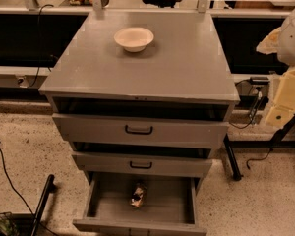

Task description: Pick orange can from bottom drawer and place on counter

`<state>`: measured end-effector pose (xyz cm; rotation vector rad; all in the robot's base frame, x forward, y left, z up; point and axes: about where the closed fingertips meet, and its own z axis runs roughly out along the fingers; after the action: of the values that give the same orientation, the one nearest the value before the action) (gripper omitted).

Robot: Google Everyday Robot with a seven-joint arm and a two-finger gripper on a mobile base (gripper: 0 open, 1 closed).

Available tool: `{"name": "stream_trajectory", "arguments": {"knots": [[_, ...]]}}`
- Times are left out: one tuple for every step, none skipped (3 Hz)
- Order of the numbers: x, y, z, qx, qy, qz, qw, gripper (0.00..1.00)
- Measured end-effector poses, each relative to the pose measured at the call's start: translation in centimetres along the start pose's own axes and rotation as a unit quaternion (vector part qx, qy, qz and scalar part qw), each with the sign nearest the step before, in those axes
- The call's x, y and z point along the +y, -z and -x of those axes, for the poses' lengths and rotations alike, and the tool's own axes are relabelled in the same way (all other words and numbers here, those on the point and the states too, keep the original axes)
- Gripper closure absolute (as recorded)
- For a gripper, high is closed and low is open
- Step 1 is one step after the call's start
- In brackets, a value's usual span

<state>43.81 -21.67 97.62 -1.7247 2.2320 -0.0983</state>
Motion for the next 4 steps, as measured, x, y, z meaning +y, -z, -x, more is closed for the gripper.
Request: {"name": "stream_trajectory", "arguments": {"knots": [[0.0,0.0,0.0,0.000,0.000,0.000,1.0000,0.00],[0.1,-2.5,0.5,-0.012,0.009,0.024,0.9996,0.00],[1.6,-7.4,2.5,-0.023,0.051,0.052,0.9971,0.00],[4.7,-13.1,4.5,-0.016,0.125,0.081,0.9887,0.00]]}}
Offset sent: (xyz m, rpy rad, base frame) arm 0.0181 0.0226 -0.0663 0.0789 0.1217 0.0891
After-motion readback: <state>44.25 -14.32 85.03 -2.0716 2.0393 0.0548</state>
